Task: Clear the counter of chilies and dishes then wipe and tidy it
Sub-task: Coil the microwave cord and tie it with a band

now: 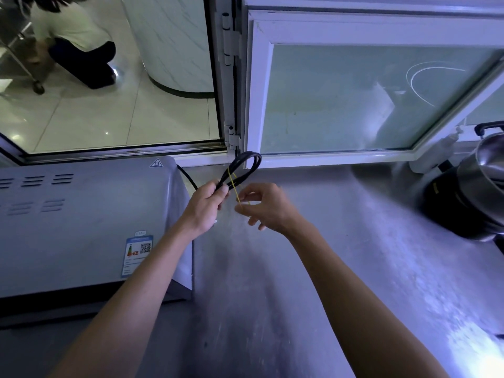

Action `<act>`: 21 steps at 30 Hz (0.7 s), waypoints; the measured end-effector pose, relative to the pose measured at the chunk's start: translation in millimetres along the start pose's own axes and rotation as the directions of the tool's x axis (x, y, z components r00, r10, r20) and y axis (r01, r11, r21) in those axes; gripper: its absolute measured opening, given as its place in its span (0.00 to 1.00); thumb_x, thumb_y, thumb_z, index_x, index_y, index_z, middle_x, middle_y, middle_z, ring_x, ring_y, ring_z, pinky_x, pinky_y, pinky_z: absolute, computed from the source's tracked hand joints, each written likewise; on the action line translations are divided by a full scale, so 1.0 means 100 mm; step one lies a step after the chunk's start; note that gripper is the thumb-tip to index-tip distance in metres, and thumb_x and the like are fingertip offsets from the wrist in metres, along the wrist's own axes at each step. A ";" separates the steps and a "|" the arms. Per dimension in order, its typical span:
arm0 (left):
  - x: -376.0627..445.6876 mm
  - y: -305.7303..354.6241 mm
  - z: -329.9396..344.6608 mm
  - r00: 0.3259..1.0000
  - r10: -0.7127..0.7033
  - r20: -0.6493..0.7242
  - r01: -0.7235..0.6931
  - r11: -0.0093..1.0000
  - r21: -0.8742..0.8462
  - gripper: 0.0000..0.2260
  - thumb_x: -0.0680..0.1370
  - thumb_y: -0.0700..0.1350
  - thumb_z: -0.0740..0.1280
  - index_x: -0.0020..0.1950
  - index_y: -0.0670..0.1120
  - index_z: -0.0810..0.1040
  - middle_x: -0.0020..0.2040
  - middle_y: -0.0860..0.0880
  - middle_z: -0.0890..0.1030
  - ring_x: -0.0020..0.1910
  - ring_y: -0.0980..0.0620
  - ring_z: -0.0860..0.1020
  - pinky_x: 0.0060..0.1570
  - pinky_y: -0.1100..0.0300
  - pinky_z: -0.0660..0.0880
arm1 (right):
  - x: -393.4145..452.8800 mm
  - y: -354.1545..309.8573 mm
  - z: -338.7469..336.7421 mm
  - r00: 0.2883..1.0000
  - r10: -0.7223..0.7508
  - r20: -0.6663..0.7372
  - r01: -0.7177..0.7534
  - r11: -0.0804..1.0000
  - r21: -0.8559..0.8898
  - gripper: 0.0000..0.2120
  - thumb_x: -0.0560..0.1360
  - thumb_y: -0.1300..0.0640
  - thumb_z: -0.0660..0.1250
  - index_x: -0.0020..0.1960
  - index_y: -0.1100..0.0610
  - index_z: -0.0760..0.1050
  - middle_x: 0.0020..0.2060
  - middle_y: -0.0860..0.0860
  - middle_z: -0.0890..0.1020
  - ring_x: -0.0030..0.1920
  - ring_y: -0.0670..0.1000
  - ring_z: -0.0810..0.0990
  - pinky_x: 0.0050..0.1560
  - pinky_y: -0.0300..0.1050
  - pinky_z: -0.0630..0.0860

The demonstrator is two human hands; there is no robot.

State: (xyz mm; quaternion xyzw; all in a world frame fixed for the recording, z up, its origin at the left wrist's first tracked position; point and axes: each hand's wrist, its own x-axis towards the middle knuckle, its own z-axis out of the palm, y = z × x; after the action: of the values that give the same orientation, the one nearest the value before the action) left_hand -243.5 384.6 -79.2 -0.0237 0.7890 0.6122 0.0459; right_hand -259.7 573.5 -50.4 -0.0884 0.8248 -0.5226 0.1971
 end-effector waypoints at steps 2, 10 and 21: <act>0.00 -0.01 0.00 1.000 0.003 0.008 -0.003 1.000 0.017 0.11 0.80 0.53 0.59 0.42 0.49 0.72 0.33 0.54 0.70 0.35 0.51 0.67 0.38 0.54 0.66 | -0.01 0.02 0.05 1.000 -0.024 0.009 0.024 0.999 -0.024 0.07 0.72 0.56 0.75 0.47 0.54 0.79 0.45 0.46 0.85 0.30 0.52 0.85 0.27 0.48 0.81; -0.02 0.03 -0.01 0.999 -0.049 0.020 0.049 0.999 -0.008 0.10 0.79 0.54 0.59 0.40 0.52 0.72 0.31 0.56 0.69 0.34 0.54 0.67 0.35 0.52 0.67 | 0.02 0.12 0.16 0.999 -0.020 -0.041 0.019 0.999 -0.028 0.06 0.72 0.56 0.75 0.43 0.56 0.79 0.38 0.48 0.84 0.30 0.51 0.84 0.26 0.49 0.80; -0.01 0.03 0.01 1.000 0.006 -0.015 -0.008 0.991 -0.136 0.14 0.78 0.51 0.61 0.42 0.41 0.74 0.32 0.51 0.72 0.34 0.50 0.68 0.42 0.52 0.65 | 0.12 0.28 0.20 0.996 0.057 0.063 -0.057 0.998 -0.006 0.09 0.72 0.59 0.77 0.49 0.59 0.78 0.45 0.50 0.85 0.30 0.50 0.83 0.29 0.48 0.81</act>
State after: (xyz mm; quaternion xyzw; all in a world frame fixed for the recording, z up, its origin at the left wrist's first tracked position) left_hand -242.7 386.3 -76.5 -0.0283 0.7460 0.6644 0.0362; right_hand -260.1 565.2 -86.0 -0.0817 0.8214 -0.5119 0.2377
